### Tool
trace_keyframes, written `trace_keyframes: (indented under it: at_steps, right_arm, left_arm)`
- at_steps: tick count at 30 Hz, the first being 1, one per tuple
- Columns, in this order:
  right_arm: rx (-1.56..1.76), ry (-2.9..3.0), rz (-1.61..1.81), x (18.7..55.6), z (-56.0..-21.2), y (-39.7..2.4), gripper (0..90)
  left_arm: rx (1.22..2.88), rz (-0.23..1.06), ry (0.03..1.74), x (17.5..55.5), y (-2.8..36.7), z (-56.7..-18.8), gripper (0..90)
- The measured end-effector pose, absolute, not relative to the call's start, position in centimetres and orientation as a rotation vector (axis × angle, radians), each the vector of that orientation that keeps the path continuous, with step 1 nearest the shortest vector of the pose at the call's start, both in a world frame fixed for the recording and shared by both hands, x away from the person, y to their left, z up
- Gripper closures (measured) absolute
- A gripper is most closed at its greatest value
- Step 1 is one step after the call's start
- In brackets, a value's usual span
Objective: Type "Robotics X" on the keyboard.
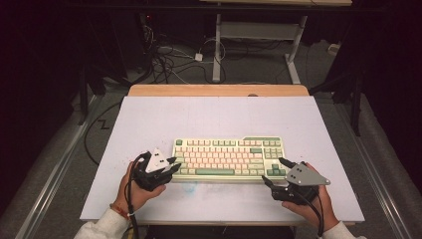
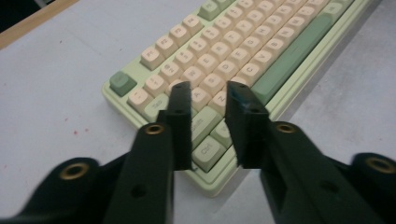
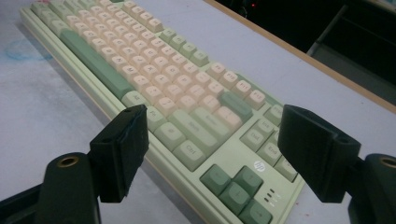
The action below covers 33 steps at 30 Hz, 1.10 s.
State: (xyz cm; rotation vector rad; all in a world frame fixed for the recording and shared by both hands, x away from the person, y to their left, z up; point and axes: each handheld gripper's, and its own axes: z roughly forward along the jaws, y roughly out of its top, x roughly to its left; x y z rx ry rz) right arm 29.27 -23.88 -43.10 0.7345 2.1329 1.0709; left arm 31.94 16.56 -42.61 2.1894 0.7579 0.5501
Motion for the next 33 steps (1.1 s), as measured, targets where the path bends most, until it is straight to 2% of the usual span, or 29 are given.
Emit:
trace_keyframes:
  at_steps: [5,25,33]
  right_arm:
    - [0.718,2.129,1.072,29.2,-43.0,-23.7,24.6]
    - [0.694,2.173,1.031,29.3,-43.8,-23.2,24.9]
    - [0.691,2.182,1.014,29.4,-44.0,-23.2,25.0]
  left_arm:
    - [2.228,0.532,0.729,32.9,15.1,-42.2,87.0]
    - [2.299,0.441,0.668,37.5,8.3,-42.6,87.2]
    - [2.339,0.436,0.682,38.6,7.3,-43.6,87.1]
